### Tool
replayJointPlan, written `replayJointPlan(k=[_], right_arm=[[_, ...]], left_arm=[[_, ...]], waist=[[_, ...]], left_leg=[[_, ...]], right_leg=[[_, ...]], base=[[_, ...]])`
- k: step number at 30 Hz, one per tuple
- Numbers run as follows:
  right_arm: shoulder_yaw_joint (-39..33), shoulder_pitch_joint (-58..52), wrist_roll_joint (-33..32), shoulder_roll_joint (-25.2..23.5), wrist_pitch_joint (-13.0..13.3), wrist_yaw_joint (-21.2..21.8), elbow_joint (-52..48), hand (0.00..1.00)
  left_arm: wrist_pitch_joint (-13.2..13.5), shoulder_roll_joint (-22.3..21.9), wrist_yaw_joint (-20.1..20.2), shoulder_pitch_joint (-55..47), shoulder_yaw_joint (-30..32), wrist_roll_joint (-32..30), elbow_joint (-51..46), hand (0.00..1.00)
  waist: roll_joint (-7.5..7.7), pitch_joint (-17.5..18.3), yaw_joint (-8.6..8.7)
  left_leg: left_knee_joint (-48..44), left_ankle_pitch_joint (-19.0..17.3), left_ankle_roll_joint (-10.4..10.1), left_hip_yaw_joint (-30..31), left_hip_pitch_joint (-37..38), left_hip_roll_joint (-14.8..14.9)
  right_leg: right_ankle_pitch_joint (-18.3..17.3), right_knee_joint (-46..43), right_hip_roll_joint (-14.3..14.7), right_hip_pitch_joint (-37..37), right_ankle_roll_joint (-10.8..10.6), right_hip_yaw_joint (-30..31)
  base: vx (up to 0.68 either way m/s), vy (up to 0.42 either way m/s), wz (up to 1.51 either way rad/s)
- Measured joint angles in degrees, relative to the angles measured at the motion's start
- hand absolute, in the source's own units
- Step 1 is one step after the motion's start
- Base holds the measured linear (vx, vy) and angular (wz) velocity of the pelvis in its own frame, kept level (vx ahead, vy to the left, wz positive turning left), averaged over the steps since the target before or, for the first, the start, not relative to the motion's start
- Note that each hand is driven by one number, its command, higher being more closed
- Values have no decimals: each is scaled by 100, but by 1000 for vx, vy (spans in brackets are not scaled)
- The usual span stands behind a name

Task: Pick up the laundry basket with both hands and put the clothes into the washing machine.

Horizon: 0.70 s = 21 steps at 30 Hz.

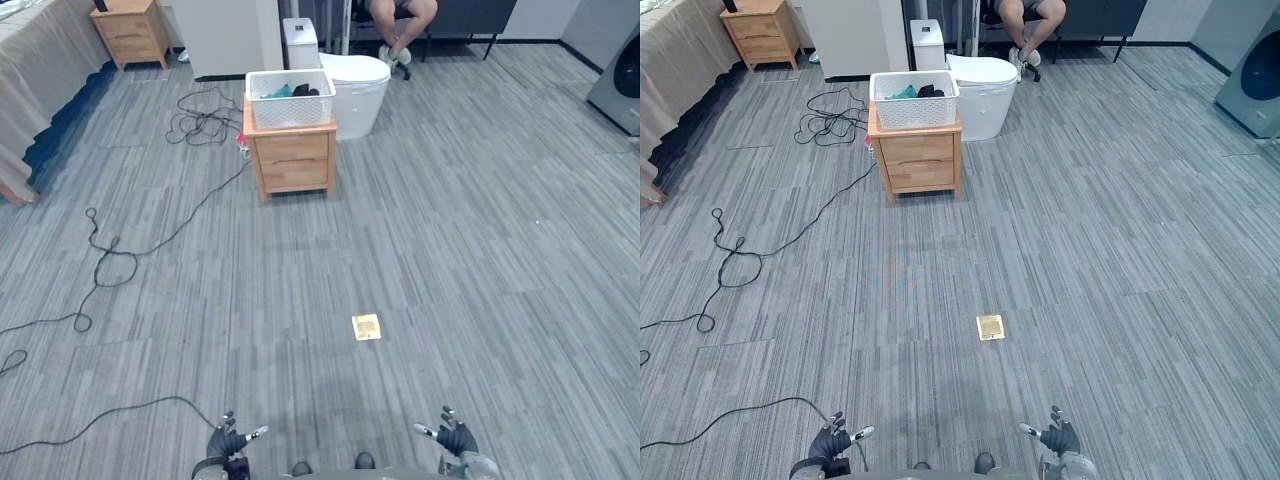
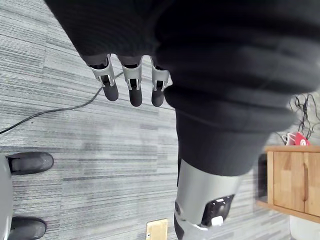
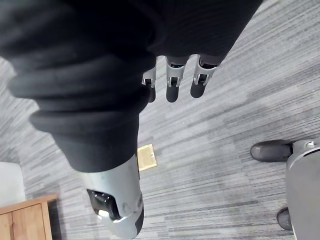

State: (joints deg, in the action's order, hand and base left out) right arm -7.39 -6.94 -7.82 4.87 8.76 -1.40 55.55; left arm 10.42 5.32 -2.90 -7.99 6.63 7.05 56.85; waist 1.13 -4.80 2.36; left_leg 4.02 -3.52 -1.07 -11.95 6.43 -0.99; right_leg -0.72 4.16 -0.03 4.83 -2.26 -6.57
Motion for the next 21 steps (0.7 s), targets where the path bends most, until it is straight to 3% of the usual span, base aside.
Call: replayJointPlan(k=[19, 21], right_arm=[[1, 16, -77, -3, -4, 7, 154, 0], [0, 118, -119, -6, -5, 6, 151, 0]], left_arm=[[0, 2, 0, 12, 4, 4, -2, 0], [3, 11, -8, 41, 11, 8, -10, 0]], waist=[[74, -42, -7], [121, -88, -16]], left_leg=[[15, -8, 4, -97, -88, 1], [-112, -71, 92, -178, -300, 12]], right_leg=[[56, 118, 16, -73, 83, 93], [53, 88, 15, -260, 86, 206]], base=[[-37, -32, -3], [-33, -25, -15]])
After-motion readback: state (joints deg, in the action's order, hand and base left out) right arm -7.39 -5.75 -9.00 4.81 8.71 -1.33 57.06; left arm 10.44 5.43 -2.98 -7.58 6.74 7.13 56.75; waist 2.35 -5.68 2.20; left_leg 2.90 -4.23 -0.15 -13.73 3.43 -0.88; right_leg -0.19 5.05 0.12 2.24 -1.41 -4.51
